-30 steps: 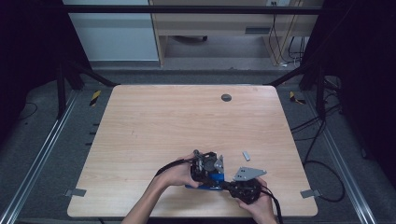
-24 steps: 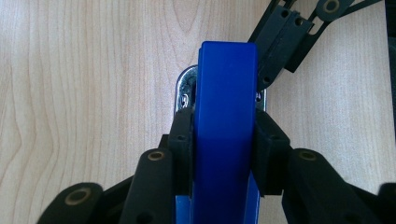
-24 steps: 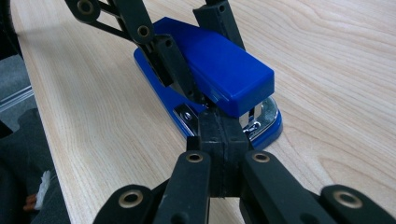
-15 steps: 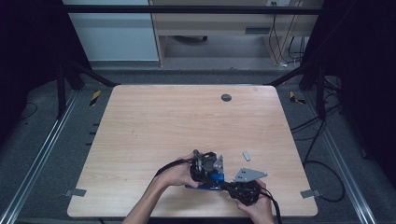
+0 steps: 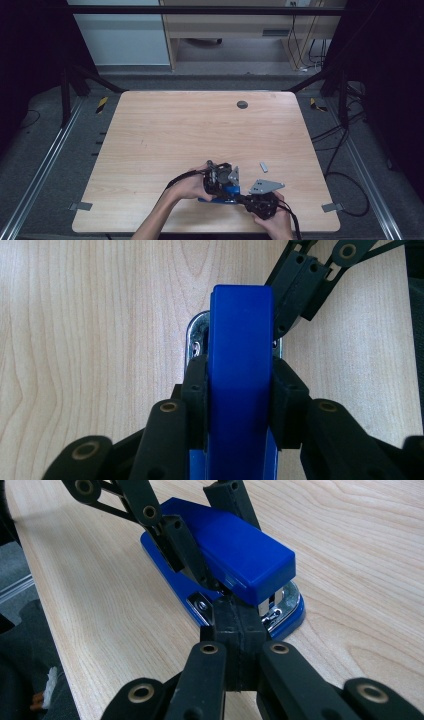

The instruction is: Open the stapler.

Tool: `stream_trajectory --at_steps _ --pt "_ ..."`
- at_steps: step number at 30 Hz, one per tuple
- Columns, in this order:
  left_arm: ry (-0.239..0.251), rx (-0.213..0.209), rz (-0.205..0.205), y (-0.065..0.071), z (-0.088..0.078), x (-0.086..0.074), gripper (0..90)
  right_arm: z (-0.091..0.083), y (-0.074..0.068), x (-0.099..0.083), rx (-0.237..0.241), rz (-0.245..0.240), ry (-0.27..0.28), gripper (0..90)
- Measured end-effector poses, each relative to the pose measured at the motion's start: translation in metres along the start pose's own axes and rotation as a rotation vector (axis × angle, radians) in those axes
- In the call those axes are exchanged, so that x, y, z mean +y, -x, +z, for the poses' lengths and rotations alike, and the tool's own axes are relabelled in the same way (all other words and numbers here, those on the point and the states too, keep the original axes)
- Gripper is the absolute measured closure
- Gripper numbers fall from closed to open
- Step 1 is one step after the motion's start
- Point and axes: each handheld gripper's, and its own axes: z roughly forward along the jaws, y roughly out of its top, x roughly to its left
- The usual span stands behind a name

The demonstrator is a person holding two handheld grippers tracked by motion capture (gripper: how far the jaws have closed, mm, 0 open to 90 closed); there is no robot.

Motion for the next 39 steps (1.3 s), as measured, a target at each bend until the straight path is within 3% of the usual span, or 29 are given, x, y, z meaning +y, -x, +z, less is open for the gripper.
stream_trajectory --at_steps 39 --pt "0.052 -0.003 -0.001 0.0002 -0.0009 -0.0059 66.2 0.0012 -0.0032 0.0033 -0.013 -0.018 -0.022 90.0"
